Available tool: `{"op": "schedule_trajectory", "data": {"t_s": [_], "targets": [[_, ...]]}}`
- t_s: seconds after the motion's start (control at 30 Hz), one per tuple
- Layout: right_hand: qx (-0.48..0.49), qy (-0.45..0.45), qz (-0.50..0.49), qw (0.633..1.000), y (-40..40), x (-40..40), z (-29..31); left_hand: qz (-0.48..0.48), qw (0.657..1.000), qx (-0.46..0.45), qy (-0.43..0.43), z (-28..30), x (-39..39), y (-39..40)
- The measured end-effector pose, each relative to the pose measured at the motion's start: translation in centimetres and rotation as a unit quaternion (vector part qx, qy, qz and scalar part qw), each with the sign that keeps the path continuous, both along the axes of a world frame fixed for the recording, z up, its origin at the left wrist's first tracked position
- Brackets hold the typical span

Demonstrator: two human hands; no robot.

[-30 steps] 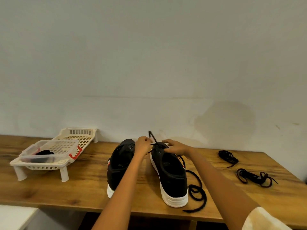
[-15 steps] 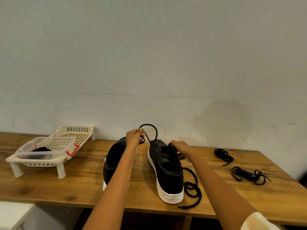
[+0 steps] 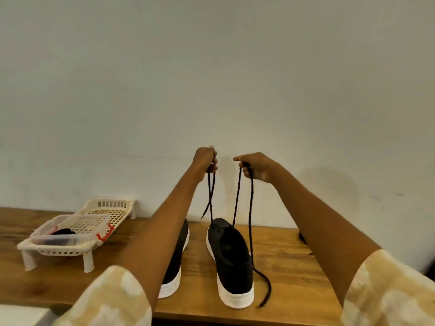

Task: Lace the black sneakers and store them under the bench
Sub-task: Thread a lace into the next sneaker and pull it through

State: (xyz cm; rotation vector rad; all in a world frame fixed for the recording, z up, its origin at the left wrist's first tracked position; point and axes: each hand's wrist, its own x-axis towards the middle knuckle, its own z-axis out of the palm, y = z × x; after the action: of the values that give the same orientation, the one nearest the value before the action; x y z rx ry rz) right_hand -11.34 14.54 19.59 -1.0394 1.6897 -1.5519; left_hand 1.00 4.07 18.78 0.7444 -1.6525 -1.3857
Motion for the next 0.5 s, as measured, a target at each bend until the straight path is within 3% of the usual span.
{"op": "schedule_trajectory", "data": {"t_s": [0.1, 0.3, 0.4, 0.5], "targets": [[-0.075, -0.028, 0.006, 0.997, 0.3, 1.2, 4.8, -0.064, 0.998, -0.023, -0.017, 5.8, -0.2, 1.9], [-0.196, -0.042, -0.017, 0.979, 1.9, 2.7, 12.9, -0.054, 0.993, -0.086, -0.059, 13.9, -0.6, 4.4], [-0.188, 0.006, -0.063, 0.98, 2.5, 2.7, 14.0, -0.013, 0.981, -0.14, -0.132, 14.6, -0.5, 4.5], [-0.15, 0.032, -0.105, 0.983, 2.7, 1.9, 12.0, 0.043, 0.942, -0.211, -0.258, 12.0, 0.3, 4.1]]}}
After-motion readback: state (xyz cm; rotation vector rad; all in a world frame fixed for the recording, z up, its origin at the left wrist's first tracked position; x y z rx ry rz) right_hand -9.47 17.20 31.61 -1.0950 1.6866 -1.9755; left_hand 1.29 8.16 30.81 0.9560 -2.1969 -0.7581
